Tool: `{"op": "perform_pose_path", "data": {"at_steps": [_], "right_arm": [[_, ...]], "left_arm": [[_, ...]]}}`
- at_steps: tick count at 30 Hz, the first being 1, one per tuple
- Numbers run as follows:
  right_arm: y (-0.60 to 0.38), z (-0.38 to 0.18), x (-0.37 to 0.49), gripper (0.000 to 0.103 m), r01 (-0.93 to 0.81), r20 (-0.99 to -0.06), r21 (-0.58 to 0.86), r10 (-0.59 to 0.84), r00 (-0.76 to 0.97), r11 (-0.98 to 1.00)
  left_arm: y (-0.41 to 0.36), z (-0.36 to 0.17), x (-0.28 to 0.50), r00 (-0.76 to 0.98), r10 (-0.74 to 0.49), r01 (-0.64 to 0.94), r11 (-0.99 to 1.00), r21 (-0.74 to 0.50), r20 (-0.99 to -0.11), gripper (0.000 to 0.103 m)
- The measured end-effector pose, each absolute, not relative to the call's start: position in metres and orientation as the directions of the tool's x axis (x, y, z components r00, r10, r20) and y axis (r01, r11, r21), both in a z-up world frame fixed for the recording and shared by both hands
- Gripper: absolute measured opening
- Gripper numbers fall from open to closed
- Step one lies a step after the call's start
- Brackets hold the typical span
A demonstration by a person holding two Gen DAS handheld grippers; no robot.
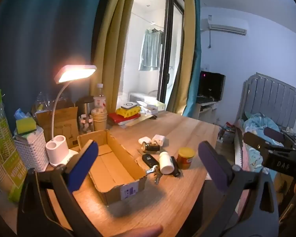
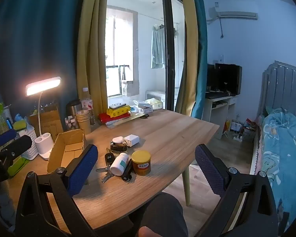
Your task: Organize rigid objects
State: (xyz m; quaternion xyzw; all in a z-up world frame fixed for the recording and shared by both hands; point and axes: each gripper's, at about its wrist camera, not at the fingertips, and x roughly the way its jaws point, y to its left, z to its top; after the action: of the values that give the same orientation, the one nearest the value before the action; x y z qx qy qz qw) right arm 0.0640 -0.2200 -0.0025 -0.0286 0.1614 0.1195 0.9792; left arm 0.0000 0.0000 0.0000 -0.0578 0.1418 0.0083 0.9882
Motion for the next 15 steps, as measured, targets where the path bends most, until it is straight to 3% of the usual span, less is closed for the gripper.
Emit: {"op": "perform_pose_path", "data": {"at_steps": [6,15], "right_arm": [[-0.2215,-0.0032,0.063,0.1,-0.244,-0.32,0.003,0.232,0.919,0.97],[-0.2218,-0.0034,0.0613,0.1,-0.243,-0.323,-0.006,0.228,0.919,0.97]], "left_arm": [[0.0025,-0.001,-0.0026,0.964,0.015,-0.045,0.993,-0.108,-0.265,0.102],[0.0025,-0.0028,0.0051,0.952,0.023,-0.057,0.993,-0.104,-0.306,0.101]]}}
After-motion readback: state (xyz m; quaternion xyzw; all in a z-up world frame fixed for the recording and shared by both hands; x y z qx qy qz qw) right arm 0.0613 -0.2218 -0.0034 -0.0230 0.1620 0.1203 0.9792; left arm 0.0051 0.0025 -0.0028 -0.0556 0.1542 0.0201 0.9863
